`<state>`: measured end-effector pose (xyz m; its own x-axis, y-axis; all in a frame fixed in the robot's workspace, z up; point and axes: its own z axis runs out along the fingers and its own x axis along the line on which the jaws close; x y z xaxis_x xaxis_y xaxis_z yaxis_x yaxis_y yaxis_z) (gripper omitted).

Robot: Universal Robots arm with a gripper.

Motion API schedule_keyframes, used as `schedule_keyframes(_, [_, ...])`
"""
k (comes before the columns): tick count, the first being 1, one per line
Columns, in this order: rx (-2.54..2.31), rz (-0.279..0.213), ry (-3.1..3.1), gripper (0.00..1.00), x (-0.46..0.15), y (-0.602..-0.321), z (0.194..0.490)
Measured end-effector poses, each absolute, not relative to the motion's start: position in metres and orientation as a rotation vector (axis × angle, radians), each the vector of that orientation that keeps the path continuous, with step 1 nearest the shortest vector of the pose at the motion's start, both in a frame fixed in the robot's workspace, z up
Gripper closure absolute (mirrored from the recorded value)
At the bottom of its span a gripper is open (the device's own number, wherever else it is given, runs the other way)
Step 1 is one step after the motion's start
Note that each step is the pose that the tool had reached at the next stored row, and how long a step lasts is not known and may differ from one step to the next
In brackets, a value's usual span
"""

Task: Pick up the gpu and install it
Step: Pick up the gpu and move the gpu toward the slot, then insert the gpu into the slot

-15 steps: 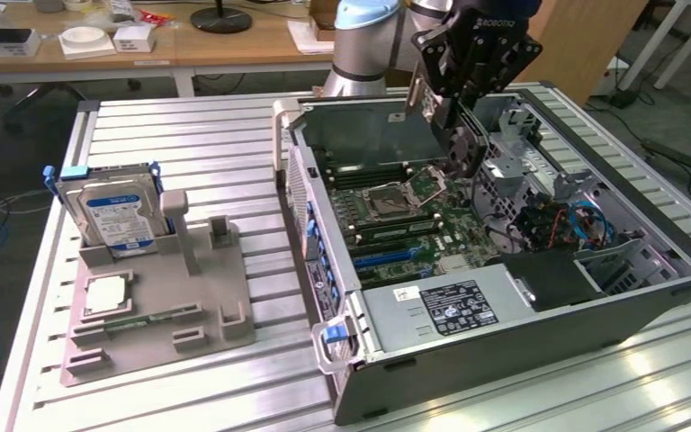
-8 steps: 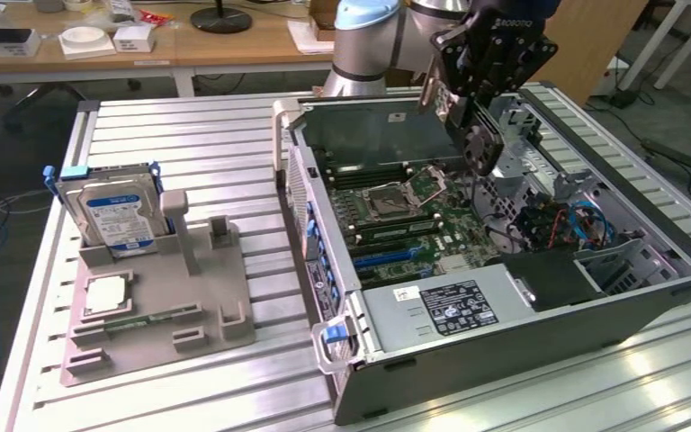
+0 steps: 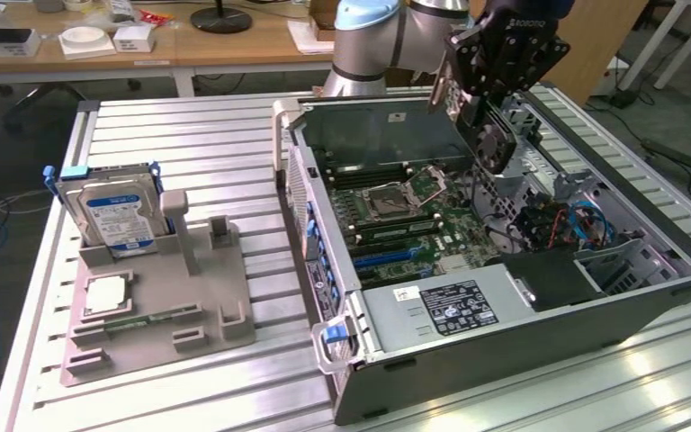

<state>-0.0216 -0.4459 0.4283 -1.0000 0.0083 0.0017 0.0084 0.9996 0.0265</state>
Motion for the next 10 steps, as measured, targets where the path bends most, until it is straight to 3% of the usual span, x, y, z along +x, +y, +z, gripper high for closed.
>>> schedule_keyframes(10, [-0.013,-0.042,-3.140,0.74,-0.0213,-0.4459,0.4283])
